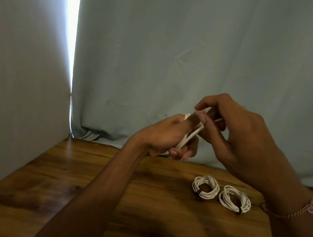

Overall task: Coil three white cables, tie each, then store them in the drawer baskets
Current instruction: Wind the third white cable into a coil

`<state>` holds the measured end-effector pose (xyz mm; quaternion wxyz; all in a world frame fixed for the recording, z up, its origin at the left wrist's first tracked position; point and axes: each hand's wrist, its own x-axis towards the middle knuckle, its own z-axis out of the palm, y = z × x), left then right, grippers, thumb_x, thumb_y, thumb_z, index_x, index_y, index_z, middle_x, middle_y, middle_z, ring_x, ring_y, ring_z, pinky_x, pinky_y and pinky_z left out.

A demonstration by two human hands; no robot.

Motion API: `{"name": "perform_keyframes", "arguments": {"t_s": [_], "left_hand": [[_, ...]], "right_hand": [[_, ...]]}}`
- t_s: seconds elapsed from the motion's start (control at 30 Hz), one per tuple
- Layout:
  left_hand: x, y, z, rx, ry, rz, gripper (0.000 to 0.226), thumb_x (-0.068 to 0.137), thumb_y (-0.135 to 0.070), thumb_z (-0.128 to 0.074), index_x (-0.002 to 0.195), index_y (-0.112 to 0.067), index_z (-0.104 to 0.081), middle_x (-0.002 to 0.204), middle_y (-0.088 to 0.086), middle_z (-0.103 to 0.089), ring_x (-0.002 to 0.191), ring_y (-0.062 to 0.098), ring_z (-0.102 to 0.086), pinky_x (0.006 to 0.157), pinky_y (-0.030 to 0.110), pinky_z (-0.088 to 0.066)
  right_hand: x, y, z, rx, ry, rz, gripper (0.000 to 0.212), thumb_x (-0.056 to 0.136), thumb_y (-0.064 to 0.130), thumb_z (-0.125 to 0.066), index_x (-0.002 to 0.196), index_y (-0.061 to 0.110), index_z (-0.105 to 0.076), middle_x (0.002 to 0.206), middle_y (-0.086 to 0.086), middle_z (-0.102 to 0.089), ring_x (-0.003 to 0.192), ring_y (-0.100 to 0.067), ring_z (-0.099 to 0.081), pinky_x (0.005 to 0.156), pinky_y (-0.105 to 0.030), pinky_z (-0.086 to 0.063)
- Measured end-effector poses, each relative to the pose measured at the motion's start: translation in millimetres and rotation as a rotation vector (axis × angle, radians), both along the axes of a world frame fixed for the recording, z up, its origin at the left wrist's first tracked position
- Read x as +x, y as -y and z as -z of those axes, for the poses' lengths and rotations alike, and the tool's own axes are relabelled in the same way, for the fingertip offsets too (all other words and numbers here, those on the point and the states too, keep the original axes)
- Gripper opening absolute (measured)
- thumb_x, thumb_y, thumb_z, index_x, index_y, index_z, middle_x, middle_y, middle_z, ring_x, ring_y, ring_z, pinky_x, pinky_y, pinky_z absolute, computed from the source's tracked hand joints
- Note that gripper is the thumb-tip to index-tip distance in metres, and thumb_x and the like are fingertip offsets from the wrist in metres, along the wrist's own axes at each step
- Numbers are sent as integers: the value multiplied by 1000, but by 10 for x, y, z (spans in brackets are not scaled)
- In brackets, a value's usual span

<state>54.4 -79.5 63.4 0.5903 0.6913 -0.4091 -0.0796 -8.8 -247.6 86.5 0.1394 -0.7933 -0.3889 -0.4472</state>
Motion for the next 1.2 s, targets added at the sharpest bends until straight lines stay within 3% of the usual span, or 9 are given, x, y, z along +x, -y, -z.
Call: {"name": "perform_keyframes", "arguments": {"t_s": [0.1,0.2,0.43,0.53,0.6,0.7,0.97,1.1,1.2], "left_hand": [[-40,46,-18,53,-99,32,95,94,-72,-7,95,-1,-70,57,20,-52,33,11,-26,42,24,-26],[-46,56,-24,100,-133,95,107,91,-73,10,73,-10,-74,55,16,-52,31,8,-25,38,21,-23],[22,50,-8,103,-209,346,106,85,-80,13,80,1,-56,43,9,-48,27,7,-24,34,23,-15],[28,66,8,84,-236,427,101,85,-82,3,76,0,-55,38,5,-44,26,6,-22,34,20,-14],[19,60,17,75,-215,439,86,88,-80,-23,70,-3,-57,36,2,-42,25,5,-23,35,16,-18],[31,20,27,27,-141,388,41,94,-38,-59,65,-9,-59,35,1,-40,25,6,-26,37,13,-25],[129,-86,31,-46,-289,666,31,93,-26,-56,71,-8,-65,38,-4,-46,25,10,-21,39,9,-29],[138,-123,-1,-82,-303,811,33,97,-27,-49,77,-8,-67,38,2,-33,26,11,-15,39,13,-26],[169,-173,0,-151,-311,855,36,97,-25,-44,78,-4,-67,36,2,-25,26,12,-16,38,17,-23]], "right_hand": [[46,20,-6,70,25,-62,20,101,16,-55,120,10,-57,81,2,-61,74,-10,-57,69,-17,-47],[102,34,-1,114,44,-102,26,98,11,-60,123,4,-55,79,-3,-63,76,-10,-61,71,-4,-45],[251,48,64,302,-93,-225,29,98,14,-62,125,12,-52,84,-1,-64,81,-15,-65,74,-19,-51],[312,17,111,386,-211,-316,22,100,17,-57,122,14,-54,89,-3,-64,83,-17,-66,74,-24,-54],[348,-20,153,398,-263,-346,16,105,13,-49,118,14,-58,93,0,-63,84,-12,-63,74,-22,-51],[384,-75,200,367,-311,-312,25,108,15,-39,116,16,-63,97,14,-58,85,-4,-58,74,-13,-44],[349,-197,253,331,-420,-241,37,109,28,-32,122,21,-66,124,7,-58,126,-14,-53,106,-30,-44],[287,-116,208,324,-696,-406,41,109,33,-32,138,19,-58,126,3,-67,126,-15,-60,110,-42,-46],[312,-105,229,260,-701,-389,44,109,34,-33,150,23,-45,136,4,-62,131,-14,-56,111,-44,-45]]}}
